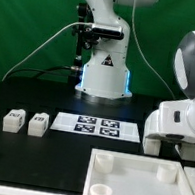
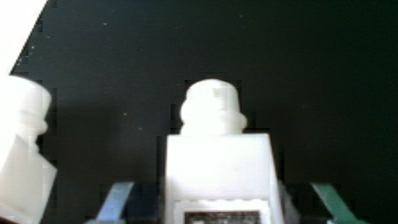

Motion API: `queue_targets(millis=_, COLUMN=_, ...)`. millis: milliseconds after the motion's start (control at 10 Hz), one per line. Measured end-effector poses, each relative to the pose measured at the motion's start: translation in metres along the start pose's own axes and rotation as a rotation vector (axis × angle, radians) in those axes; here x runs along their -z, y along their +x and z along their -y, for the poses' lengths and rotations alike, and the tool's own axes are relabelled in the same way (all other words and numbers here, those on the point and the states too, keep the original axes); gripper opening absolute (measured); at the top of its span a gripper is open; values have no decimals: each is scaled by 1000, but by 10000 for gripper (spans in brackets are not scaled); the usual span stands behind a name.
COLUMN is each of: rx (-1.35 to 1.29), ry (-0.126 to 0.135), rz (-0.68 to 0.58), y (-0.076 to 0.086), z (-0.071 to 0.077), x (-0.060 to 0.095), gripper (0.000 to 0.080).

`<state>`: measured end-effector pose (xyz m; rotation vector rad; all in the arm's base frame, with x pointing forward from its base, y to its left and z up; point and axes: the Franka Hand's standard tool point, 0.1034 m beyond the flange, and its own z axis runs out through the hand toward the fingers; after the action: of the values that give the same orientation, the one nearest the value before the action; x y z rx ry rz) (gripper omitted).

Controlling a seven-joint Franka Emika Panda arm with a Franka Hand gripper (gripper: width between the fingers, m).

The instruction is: Assemble one leg

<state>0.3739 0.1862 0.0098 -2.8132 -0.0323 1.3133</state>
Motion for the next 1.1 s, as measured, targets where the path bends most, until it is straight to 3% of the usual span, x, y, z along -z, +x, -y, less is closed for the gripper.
queue_targets(millis=300, rx=29, ry=-3, rz=6, y=-1, z=-4, x=5, gripper=289)
queue_targets(millis=500, rx=89, ry=9, rz=-47, y=-10, z=-25, x=66, gripper=290)
queue_targets(millis=600, rx=97, ry=16, rz=-71, y=-14, z=-33, x=79, gripper=290)
queue_targets(millis=800, rx=101, ry=34, rz=-308, y=-17, z=-51, x=123, gripper=290)
queue_targets(millis=900, rx=95, ry=33, rz=-440, y=-23, z=-56, x=137, gripper=290)
queue_targets(millis=1000, rx=93, ry=29, rz=-559, y=-20, z=-56, x=136, gripper=290)
queue_targets(millis=1100, rx=92, ry=25, rz=-600, y=-21, z=-58, x=130, gripper=290)
